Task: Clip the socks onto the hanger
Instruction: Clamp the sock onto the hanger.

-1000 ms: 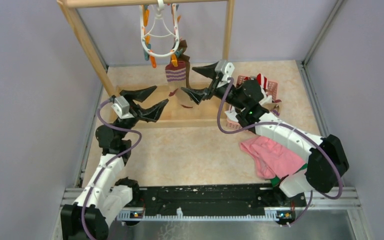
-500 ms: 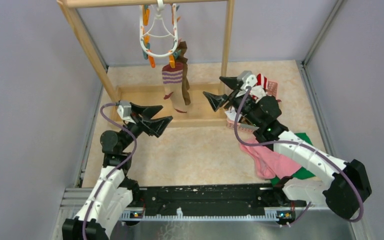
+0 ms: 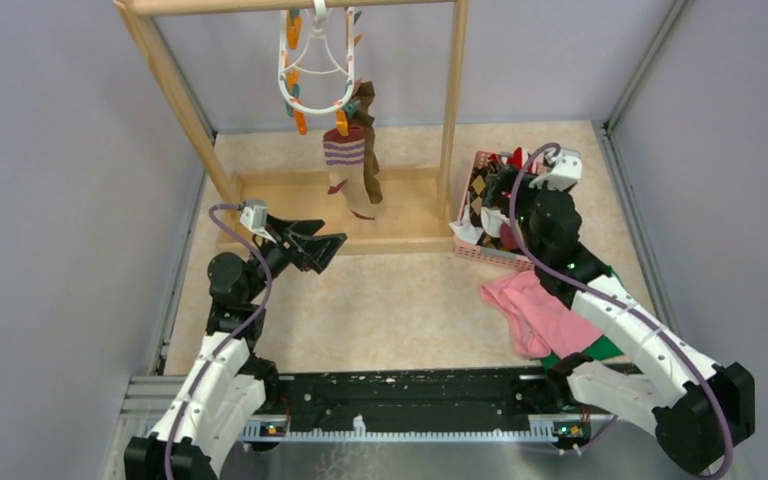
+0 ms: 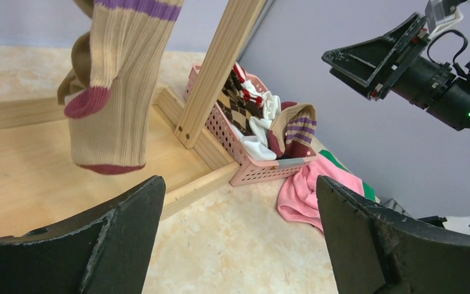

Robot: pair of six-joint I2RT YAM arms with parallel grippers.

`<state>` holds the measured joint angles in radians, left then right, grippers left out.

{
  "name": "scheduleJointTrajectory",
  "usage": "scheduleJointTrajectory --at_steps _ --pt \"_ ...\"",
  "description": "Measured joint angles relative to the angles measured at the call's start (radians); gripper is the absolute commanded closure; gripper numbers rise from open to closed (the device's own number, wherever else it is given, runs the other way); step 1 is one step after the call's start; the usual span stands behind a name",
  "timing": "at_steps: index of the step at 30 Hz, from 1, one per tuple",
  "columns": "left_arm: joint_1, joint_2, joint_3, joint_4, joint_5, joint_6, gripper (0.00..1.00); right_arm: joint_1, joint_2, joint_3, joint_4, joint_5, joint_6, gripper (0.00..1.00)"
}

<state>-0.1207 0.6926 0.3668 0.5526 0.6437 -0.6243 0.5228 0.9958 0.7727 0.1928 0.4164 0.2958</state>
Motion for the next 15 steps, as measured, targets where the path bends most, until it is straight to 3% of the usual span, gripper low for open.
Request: scheduleJointTrajectory --at_steps 8,15 --pt "-0.003 0.053 -0.016 -0.001 -0.047 -0.048 0.01 -0.196 0.0 0.014 -0.37 0.156 0.217 0.16" --pt "-0.006 0.074 -0.019 -0.001 -0.072 -0.07 0.01 -0.3 -0.002 -0.007 -0.475 0.163 0.312 0.26"
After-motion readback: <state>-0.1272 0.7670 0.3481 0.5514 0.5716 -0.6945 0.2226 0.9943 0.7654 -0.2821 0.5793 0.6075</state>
